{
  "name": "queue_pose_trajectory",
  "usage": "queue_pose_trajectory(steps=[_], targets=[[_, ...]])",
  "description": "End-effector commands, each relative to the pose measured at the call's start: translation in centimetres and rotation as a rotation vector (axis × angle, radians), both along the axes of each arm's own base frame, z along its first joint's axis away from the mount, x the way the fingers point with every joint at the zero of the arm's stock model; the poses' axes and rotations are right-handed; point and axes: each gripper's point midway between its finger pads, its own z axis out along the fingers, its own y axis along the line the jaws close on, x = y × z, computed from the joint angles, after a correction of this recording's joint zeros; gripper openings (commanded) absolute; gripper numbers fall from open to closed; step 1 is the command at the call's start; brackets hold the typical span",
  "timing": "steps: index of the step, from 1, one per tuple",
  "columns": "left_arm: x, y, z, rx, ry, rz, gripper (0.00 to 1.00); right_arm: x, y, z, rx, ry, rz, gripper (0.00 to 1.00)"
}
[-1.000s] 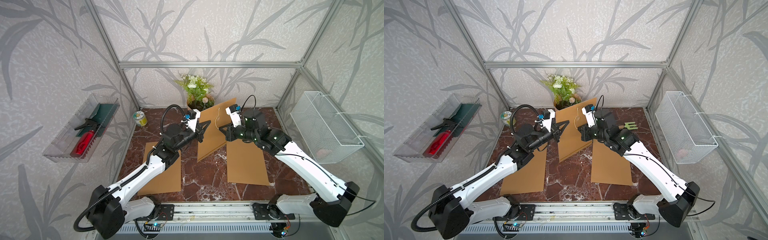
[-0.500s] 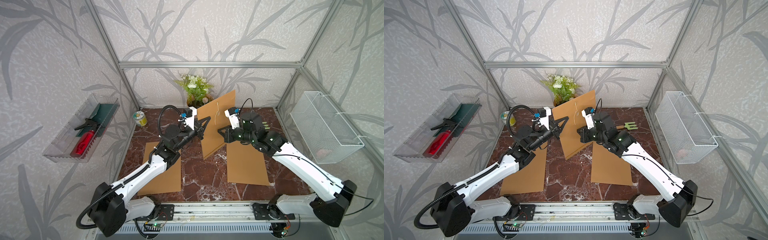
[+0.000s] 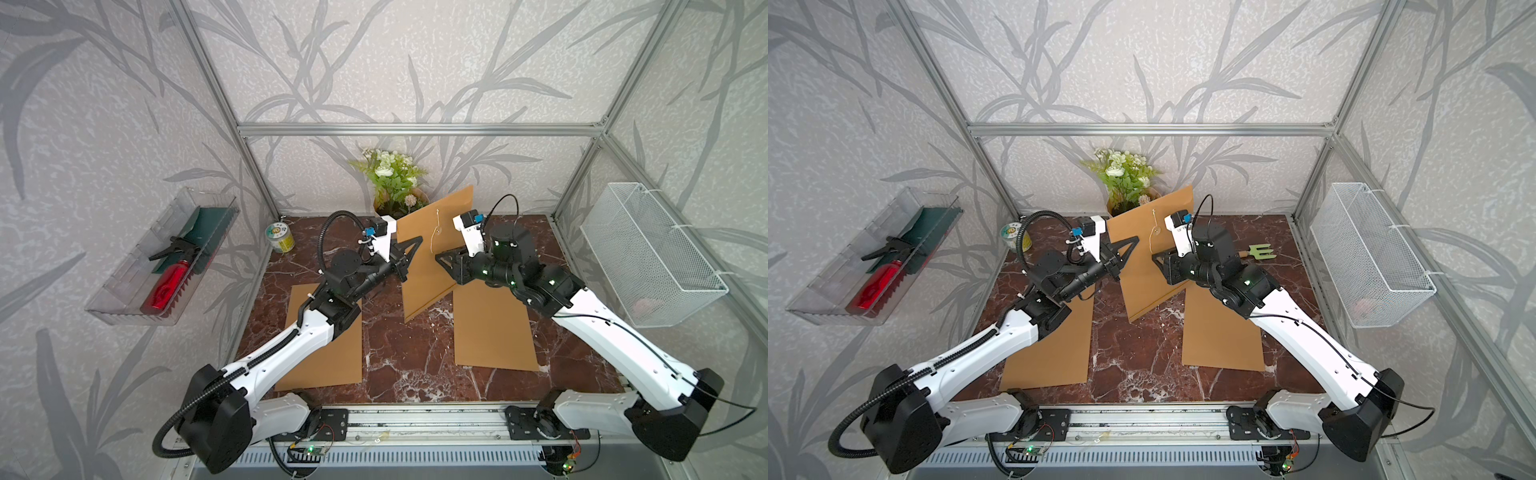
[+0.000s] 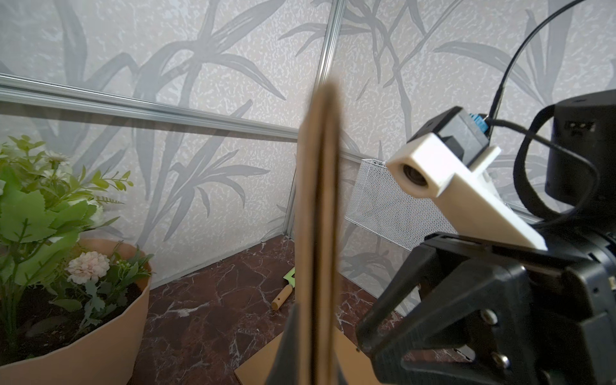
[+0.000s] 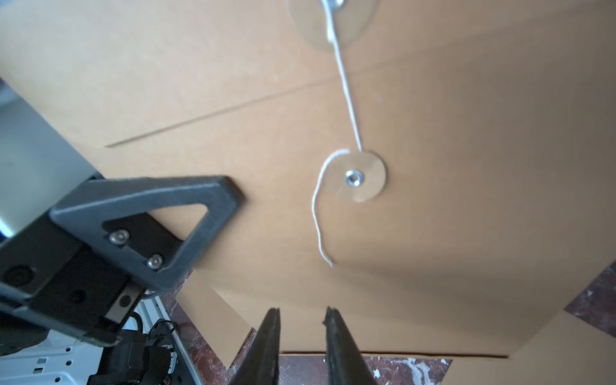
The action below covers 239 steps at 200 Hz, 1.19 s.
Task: Open the file bag
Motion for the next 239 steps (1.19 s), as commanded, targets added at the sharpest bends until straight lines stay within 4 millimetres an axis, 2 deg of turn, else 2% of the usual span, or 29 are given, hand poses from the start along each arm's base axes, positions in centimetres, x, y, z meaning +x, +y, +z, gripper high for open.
queue_pose_trajectory(steps=[1, 54, 77, 154, 186, 239], targets=[[-1.4, -0.2, 2.6, -0.016, -0.077, -0.047, 0.0, 0.9, 0.4, 2.5, 0.014, -0.094, 0.008, 0.27], [-3.0, -0.5, 3.6, -0.042, -0.098, -0.125, 0.0, 1.9, 1.9, 2.5, 0.036, -0.096, 0.034, 0.33], [-3.8, -0.6, 4.2, -0.056, -0.114, -0.16, 0.0, 2.0, 2.0, 2.5, 0.043, -0.097, 0.036, 0.36], [-5.1, -0.8, 5.8, -0.089, -0.145, -0.23, 0.0, 1.7, 2.0, 3.5, 0.07, -0.138, 0.047, 0.36], [-5.1, -0.7, 6.1, -0.089, -0.144, -0.222, 0.0, 1.6, 1.7, 4.1, 0.078, -0.156, 0.04, 0.29], [-4.3, -0.5, 5.7, -0.091, -0.131, -0.187, 0.0, 1.1, 1.2, 4.6, 0.08, -0.163, 0.037, 0.11]])
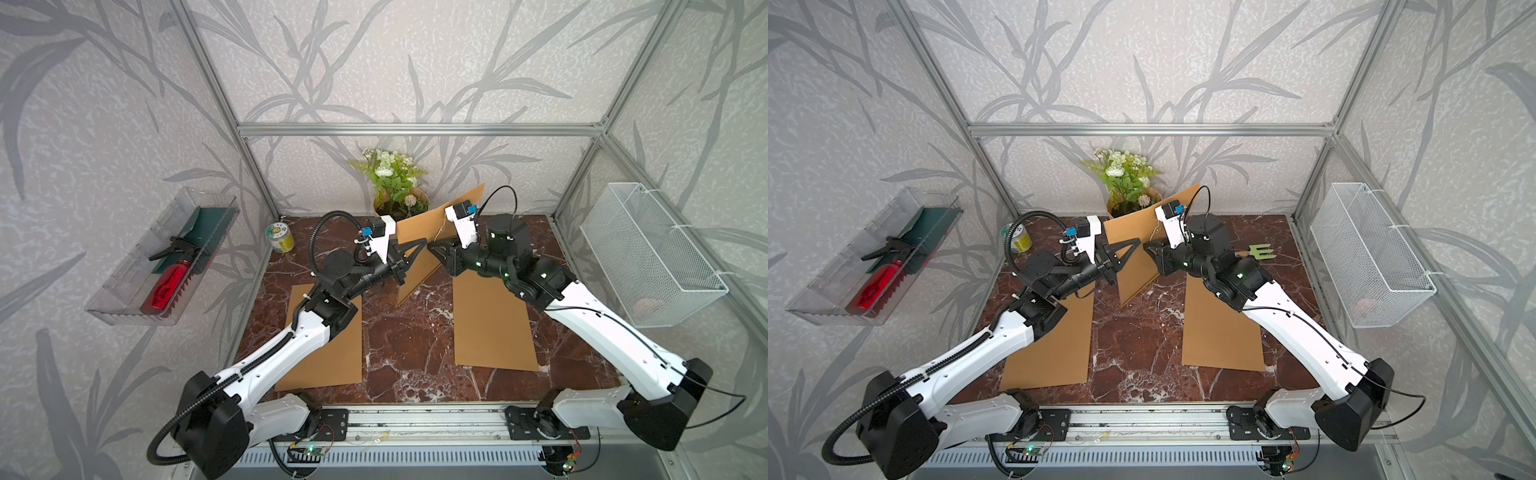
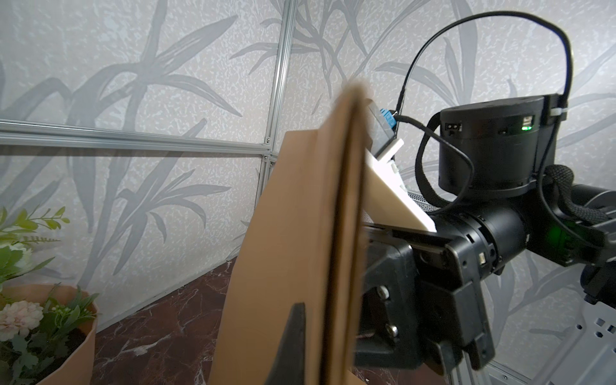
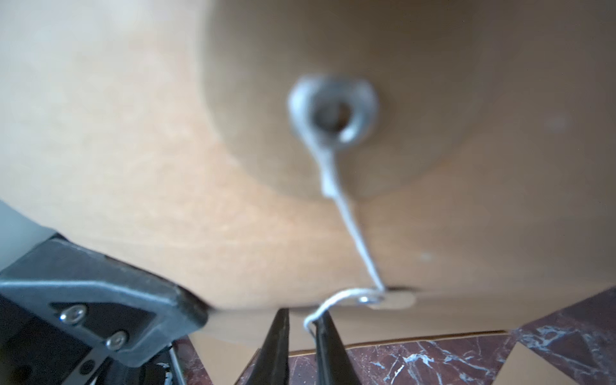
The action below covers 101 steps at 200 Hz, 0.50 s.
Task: Open the file bag
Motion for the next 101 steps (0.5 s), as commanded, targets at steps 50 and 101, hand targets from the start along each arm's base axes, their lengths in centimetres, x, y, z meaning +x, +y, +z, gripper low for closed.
queue_pose_trajectory(steps=[50, 101], targets=[[-1.1, 0.3, 3.1, -0.071, -0.064, -0.02, 0.0, -0.6, -0.5, 2.5, 0.047, -0.053, 0.006, 0.0], [-0.9, 0.3, 3.2, -0.12, -0.057, -0.024, 0.0, -0.6, 0.6, 2.3, 0.071, -0.029, 0.048, 0.0]])
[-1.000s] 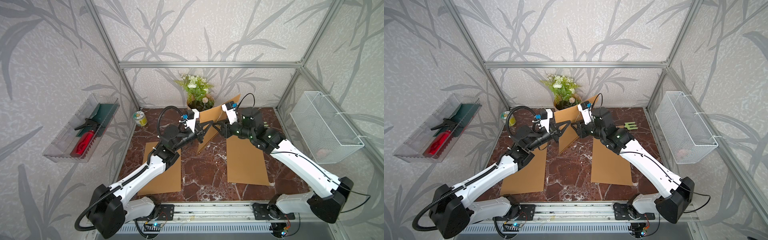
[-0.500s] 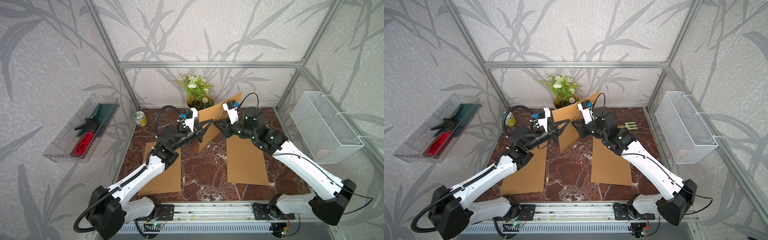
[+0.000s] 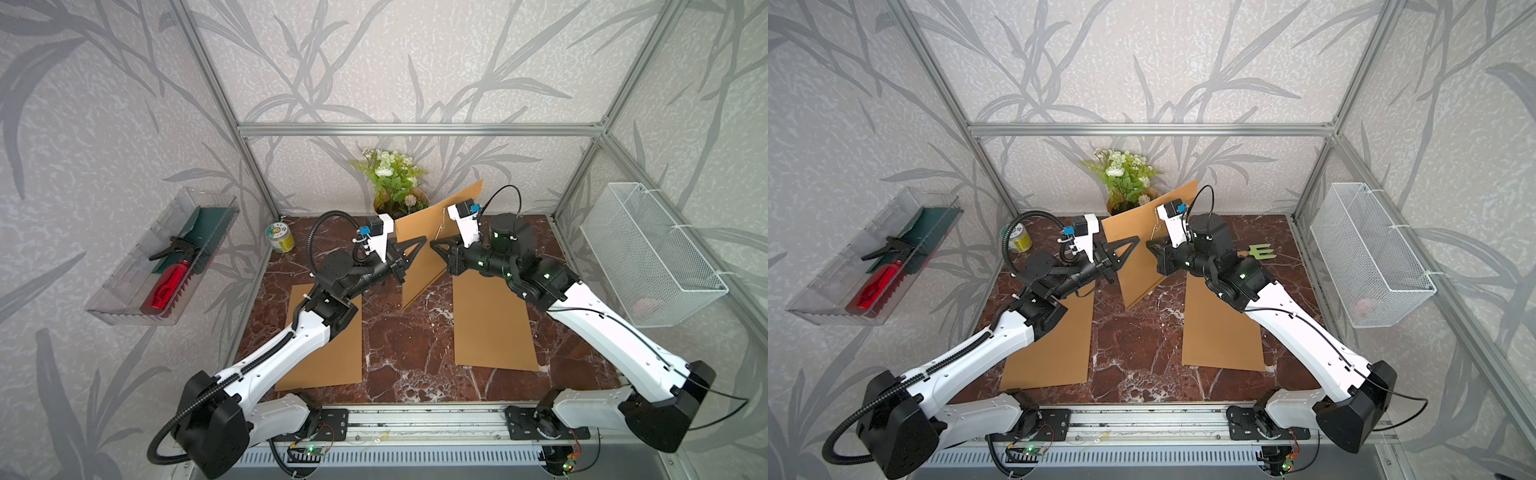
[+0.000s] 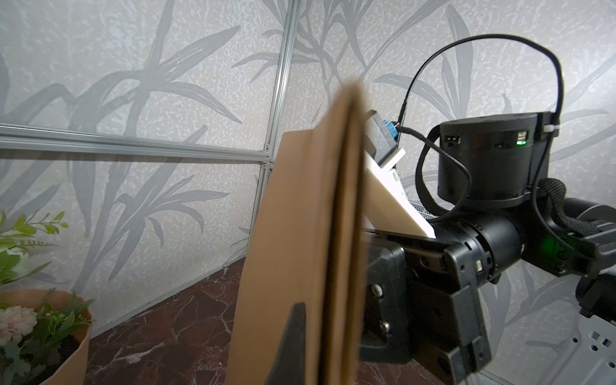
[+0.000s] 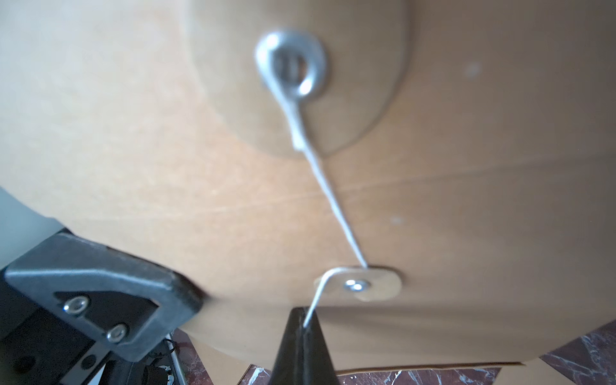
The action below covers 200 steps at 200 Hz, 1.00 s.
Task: Open the file bag
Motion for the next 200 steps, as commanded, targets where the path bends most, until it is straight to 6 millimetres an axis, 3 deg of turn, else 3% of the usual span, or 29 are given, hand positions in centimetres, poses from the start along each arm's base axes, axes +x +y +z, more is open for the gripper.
queue_pose_trajectory(steps=[1, 77, 122, 162, 200], targets=[[-0.9, 0.1, 2.2, -0.075, -0.058, -0.025, 0.0, -0.2, 0.5, 1.8, 0.055, -0.027, 0.032, 0.0], [-0.5, -0.1, 1.5, -0.058, -0.044, -0.029, 0.0, -1.1, 2.2, 2.2, 0.122, 0.002, 0.129, 0.0], [-0.3, 0.2, 2.2, -0.078, -0.054, -0.014, 0.0, -1.1, 2.0, 1.6, 0.113, 0.019, 0.123, 0.0], [-0.3, 1.1, 2.5, -0.069, -0.058, 0.025, 0.0, -0.6, 0.6, -0.4, 0.052, 0.034, 0.05, 0.0], [-0.5, 1.7, 2.7, -0.066, -0.054, 0.035, 0.0, 0.5, -2.1, -2.1, 0.033, 0.067, -0.046, 0.0]])
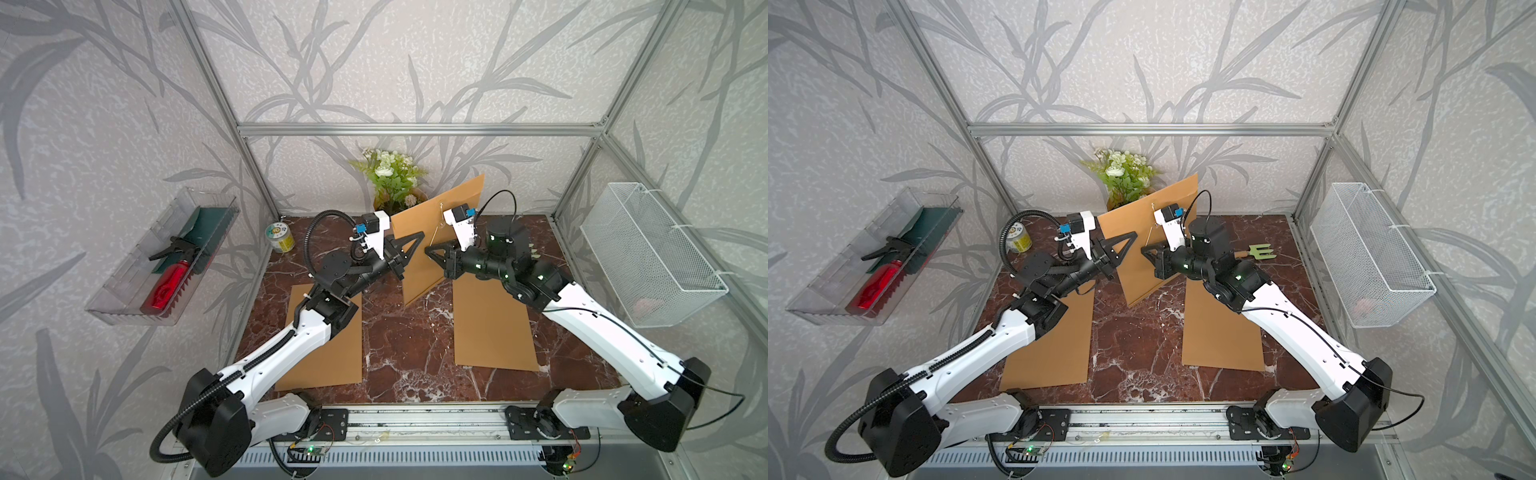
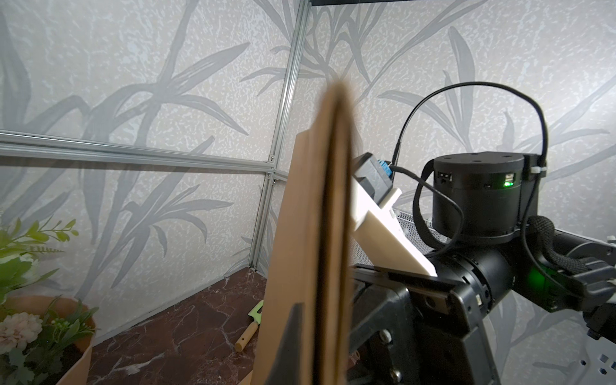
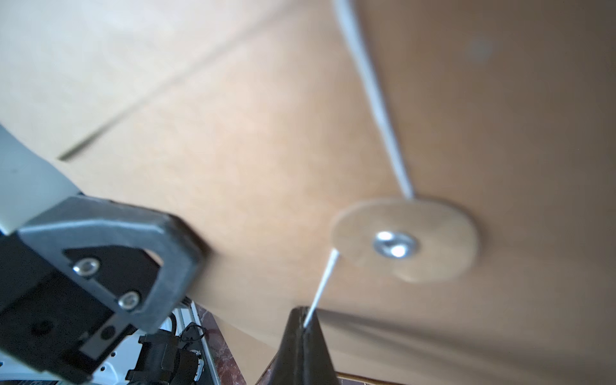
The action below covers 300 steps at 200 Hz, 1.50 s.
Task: Open the file bag
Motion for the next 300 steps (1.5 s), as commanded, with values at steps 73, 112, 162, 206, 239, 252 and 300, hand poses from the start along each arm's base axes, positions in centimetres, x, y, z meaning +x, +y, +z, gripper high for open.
queue_pose_trajectory(steps=[73, 112, 162, 206, 239, 252, 300], targets=[[-1.9, 1.3, 1.6, -0.022, -0.036, -0.006, 0.0, 2.1, -5.3, -0.9, -0.002, 0.019, -0.158, 0.0], [-1.9, 1.2, 0.4, 0.008, -0.008, -0.014, 0.0, 2.5, -6.0, 0.1, -0.006, -0.003, -0.173, 0.0], [-2.0, 1.3, -0.6, 0.028, 0.008, -0.008, 0.0, 2.6, -6.5, 1.6, -0.016, -0.033, -0.182, 0.0], [-2.0, 1.2, -1.5, 0.045, 0.028, -0.017, 0.0, 2.5, -6.9, 3.1, -0.018, -0.065, -0.189, 0.0], [-1.8, 0.9, -2.2, 0.055, 0.039, -0.024, 0.0, 2.3, -7.0, 4.3, -0.009, -0.087, -0.188, 0.0], [-1.8, 0.9, -2.4, 0.057, 0.044, -0.026, 0.0, 2.3, -7.0, 4.7, -0.005, -0.091, -0.188, 0.0], [-1.6, 0.6, -3.0, 0.064, 0.056, -0.035, 0.0, 2.1, -6.8, 5.7, 0.009, -0.105, -0.175, 0.0]])
